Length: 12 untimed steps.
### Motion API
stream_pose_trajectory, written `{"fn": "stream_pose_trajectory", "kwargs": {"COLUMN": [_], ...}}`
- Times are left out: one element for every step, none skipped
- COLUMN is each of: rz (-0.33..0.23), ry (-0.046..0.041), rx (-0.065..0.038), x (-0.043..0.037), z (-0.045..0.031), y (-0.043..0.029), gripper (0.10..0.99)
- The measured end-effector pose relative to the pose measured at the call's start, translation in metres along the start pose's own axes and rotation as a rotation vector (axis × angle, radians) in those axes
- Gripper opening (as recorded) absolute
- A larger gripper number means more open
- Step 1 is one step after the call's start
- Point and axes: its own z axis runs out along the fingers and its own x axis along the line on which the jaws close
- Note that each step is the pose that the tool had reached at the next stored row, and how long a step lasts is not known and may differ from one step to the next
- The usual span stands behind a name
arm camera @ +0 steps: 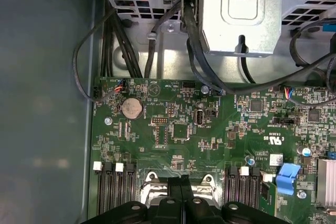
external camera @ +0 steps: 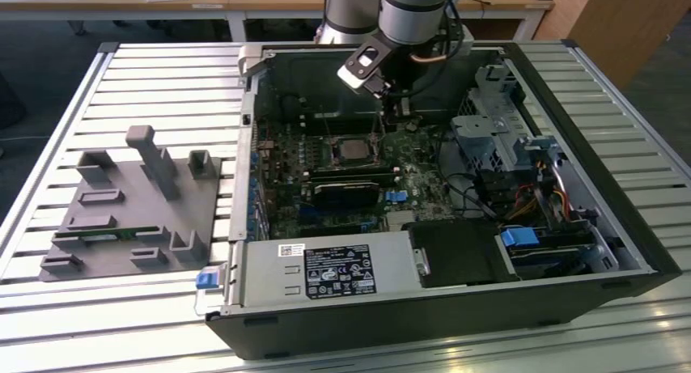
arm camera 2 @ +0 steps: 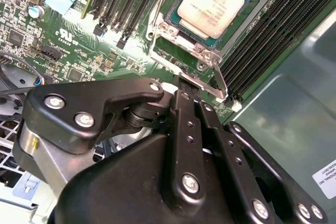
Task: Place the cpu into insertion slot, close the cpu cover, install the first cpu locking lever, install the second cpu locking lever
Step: 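Close the cpu cover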
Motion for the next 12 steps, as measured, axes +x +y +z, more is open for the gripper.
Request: {"fn": "stream_pose_trajectory", "kwargs": {"rz": [0.000,0.000,0.000,0.000,0.000,0.000,0.000,0.000,0.000,0.000,0.000,0.000], "ry": [0.0000,0.0000,0.0000,0.0000,0.0000,0.0000,-0.0001,0.0000,0.0000,-0.0001,0.0000,-0.0001], "rx": [0.000,0.000,0.000,0.000,0.000,0.000,0.000,0.000,0.000,0.000,0.000,0.000], "x": [0.0000,0.0000,0.0000,0.0000,0.0000,0.0000,0.0000,0.0000,0.0000,0.0000,0.0000,0.0000], "z": [0.0001,0.0001,0.0002,0.0002,0.0003,0.0004,0.0004,0.0005,0.0005,0.0006,0.0006,0.0006], "y": [-0.0001,-0.0003,-0.0005,-0.0007,-0.0009,-0.0011,-0.0013,-0.0014,-0.0016,-0.0018,-0.0020,-0.0022], "gripper": [0.106,0.106,0.106,0.106,0.106,0.106,0.106,0.106,0.106,0.106,0.106,0.106]}}
